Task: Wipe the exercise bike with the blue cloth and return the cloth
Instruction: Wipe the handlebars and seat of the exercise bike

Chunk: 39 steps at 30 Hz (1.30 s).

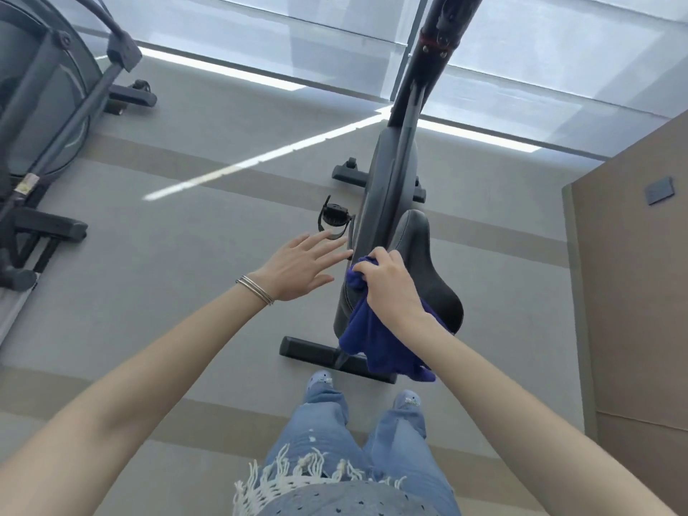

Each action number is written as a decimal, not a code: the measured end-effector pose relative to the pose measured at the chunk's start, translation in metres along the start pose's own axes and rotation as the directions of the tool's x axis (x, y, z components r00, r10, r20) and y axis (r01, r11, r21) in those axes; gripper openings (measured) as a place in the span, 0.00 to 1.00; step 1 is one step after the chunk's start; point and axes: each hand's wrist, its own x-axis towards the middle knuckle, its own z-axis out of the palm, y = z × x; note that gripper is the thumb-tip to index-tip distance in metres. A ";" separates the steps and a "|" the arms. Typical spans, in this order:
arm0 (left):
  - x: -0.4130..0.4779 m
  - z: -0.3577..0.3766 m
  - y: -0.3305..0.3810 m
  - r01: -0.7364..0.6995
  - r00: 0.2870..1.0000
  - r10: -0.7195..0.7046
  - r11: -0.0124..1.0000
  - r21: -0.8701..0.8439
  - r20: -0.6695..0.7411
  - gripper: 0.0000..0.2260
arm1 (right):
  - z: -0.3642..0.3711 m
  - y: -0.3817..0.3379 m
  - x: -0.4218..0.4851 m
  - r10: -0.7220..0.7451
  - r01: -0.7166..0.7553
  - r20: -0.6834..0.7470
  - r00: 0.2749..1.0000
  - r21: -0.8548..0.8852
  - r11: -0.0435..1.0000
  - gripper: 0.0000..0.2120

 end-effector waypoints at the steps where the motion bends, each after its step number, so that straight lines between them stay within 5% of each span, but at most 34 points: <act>1: -0.005 0.002 0.003 -0.001 1.000 0.001 1.000 -0.016 0.012 0.26 | 0.001 -0.005 0.008 0.032 -0.032 -0.014 0.999 -0.007 0.999 0.15; 3: -0.012 0.005 0.012 -0.004 0.999 0.006 0.999 -0.033 0.034 0.27 | 0.004 -0.013 0.014 0.037 -0.038 -0.027 0.999 -0.052 0.998 0.14; 9: -0.018 0.009 0.019 0.029 0.999 -0.027 0.996 -0.079 0.019 0.27 | 0.000 0.006 -0.041 -0.245 0.254 0.101 0.964 -0.095 0.962 0.15; 16: -0.017 0.011 0.022 0.039 0.998 -0.033 0.993 -0.116 0.051 0.28 | 0.009 0.000 -0.014 -0.038 0.037 -0.037 0.999 -0.035 0.999 0.16; 21: -0.011 0.004 0.028 0.009 0.999 -0.002 0.981 -0.192 0.036 0.32 | 0.008 0.033 -0.071 -0.194 0.191 -0.104 0.976 -0.040 0.981 0.16; 25: -0.004 -0.007 0.031 -0.031 0.999 0.038 0.982 -0.187 0.038 0.34 | -0.001 0.081 -0.079 0.061 -0.062 -0.296 0.953 0.007 0.998 0.13; 27: -0.003 -0.010 0.034 -0.028 0.998 0.039 0.978 -0.207 0.048 0.37 | 0.003 0.093 -0.078 0.233 -0.211 -0.305 0.923 0.104 0.972 0.15; 30: 0.002 -0.014 0.043 -0.032 0.998 0.044 0.973 -0.230 0.050 0.42 | 0.013 0.073 -0.083 0.316 -0.246 -0.292 0.903 0.251 0.936 0.12; 35: 0.011 -0.018 0.048 -0.030 0.998 0.039 0.978 -0.208 0.040 0.45 | 0.019 0.074 -0.113 -0.132 0.130 -0.312 0.941 -0.026 0.991 0.11; 39: 0.009 -0.020 0.048 -0.013 0.998 0.025 0.976 -0.218 0.051 0.45 | 0.005 0.121 -0.095 0.338 -0.268 -0.280 0.899 0.260 0.927 0.14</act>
